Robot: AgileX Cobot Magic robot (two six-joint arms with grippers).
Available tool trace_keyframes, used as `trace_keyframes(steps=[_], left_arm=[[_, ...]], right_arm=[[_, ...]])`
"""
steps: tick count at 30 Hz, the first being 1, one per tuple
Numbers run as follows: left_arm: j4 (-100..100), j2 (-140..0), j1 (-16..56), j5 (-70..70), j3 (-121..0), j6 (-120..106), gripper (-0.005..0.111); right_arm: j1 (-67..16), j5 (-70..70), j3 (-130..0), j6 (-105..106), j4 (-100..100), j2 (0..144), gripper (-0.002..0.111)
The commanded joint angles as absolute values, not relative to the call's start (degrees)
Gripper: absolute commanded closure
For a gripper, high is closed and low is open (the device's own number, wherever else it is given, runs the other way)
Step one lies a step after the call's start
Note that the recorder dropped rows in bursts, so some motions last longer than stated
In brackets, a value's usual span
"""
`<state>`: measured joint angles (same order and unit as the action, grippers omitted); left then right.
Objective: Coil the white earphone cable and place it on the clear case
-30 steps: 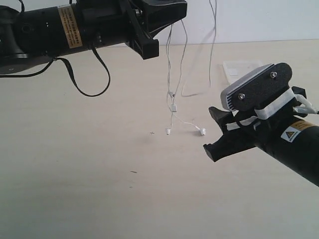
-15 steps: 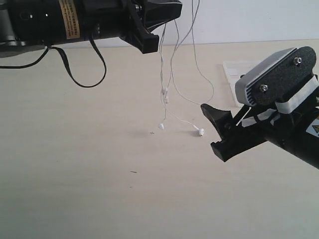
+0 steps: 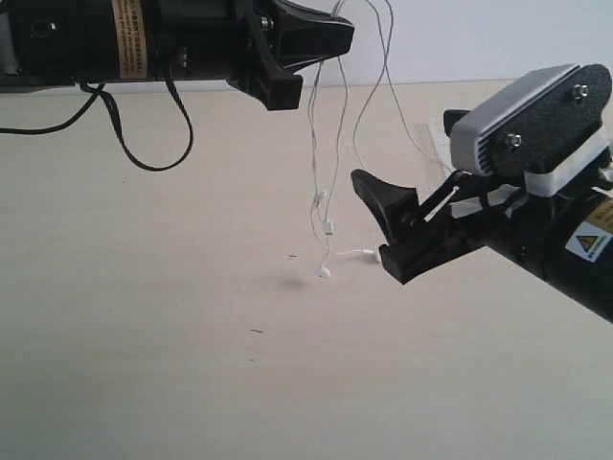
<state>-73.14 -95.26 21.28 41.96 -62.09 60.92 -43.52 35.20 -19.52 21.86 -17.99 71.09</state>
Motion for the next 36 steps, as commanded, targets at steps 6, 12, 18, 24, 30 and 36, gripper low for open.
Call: trace_keyframes(steps=[6,12,18,24,30,36], left_arm=[[-76.1,-94.4,21.2,42.3,-62.6,63.9,0.107],[-75.8,-94.4,21.2,42.4,-62.6,64.1,0.107],[-74.3,-94.4,21.2,42.1,-62.6,64.0,0.107],[-71.8,-94.4,21.2,42.4,-62.6,64.6,0.107],[-72.0,-94.4,21.2,43.5,-62.6,65.6,0.107],[-74.3,-94.4,21.2,43.5,-62.6,66.2,0.107]], right_arm=[[-43.3,39.0,-24.5,18.8,-18.1,79.6,0.003],[-43.3,41.0,-24.5,7.8,-26.0,80.9,0.003],[-43.3,40.3,-25.1,7.3,-16.6,81.0,0.003],[-43.3,40.5,-28.7,9.2,-16.6,85.6,0.003],[-43.3,40.6,-31.3,12.5,-18.1,89.8,0.003],[-43.3,42.0,-31.3,13.3,-18.2,90.0,0.003]])
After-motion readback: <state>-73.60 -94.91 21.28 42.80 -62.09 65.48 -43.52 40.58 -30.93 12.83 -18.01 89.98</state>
